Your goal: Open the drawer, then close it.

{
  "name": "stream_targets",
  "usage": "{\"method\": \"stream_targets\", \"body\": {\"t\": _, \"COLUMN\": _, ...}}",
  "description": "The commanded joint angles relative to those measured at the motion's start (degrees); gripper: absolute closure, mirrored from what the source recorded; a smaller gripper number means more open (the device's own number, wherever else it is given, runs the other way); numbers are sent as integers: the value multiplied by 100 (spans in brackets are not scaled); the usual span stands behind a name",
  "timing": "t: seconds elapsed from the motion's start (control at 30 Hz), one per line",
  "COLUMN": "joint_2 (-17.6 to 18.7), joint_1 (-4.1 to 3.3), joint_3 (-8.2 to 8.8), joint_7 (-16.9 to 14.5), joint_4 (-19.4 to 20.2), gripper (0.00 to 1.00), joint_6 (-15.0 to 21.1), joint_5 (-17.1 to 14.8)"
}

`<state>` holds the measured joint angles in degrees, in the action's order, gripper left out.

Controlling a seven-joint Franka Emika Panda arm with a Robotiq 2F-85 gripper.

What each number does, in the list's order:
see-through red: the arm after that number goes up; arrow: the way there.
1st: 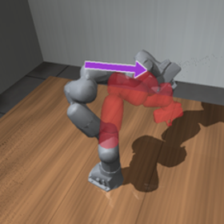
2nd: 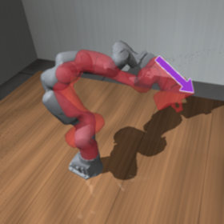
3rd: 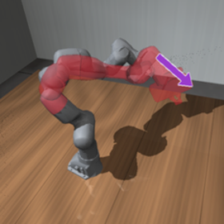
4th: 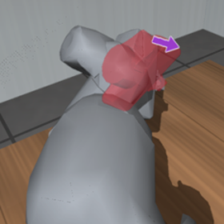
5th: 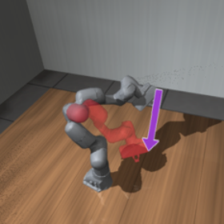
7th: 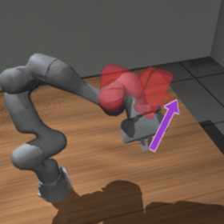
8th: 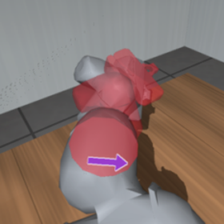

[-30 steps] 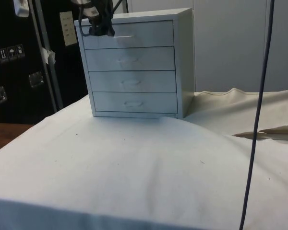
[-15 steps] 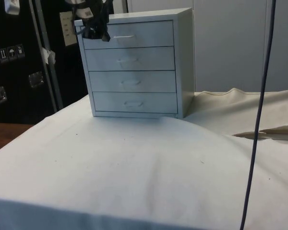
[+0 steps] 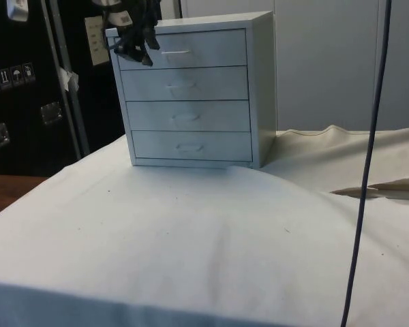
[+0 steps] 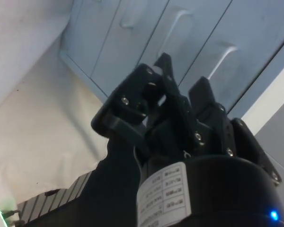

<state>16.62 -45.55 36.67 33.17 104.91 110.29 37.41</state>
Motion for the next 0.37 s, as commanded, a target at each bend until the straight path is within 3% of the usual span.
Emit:
{"method": "stream_targets", "body": {"t": 0.0, "joint_2": 0, "joint_1": 0, "joint_3": 6, "joint_7": -6, "joint_4": 0, "gripper": 61, "joint_6": 0, "joint_5": 11}}
{"method": "stream_targets", "body": {"t": 0.03, "joint_2": 0, "joint_1": 0, "joint_3": 6, "joint_7": -6, "joint_4": 0, "gripper": 50, "joint_6": -6, "joint_5": 17}}
{"method": "stream_targets", "body": {"t": 0.33, "joint_2": 0, "joint_1": 0, "joint_3": 0, "joint_7": 0, "joint_4": 0, "gripper": 4, "joint_6": -6, "joint_5": 23}}
